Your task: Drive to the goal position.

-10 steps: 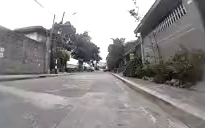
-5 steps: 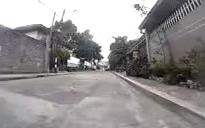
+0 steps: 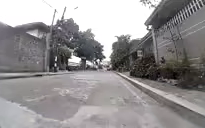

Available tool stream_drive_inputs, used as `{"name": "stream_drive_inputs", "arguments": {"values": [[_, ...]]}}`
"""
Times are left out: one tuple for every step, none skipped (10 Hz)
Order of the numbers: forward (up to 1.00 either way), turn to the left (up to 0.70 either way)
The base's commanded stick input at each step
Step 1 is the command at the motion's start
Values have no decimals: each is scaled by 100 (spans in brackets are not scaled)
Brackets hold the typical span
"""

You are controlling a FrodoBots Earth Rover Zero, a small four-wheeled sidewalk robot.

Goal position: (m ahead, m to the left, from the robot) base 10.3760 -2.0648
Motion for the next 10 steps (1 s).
{"name": "stream_drive_inputs", "arguments": {"values": [[100,0],[100,0],[100,0],[100,0],[100,0],[100,-2],[100,-2],[100,-3],[100,-3],[100,-3]]}}
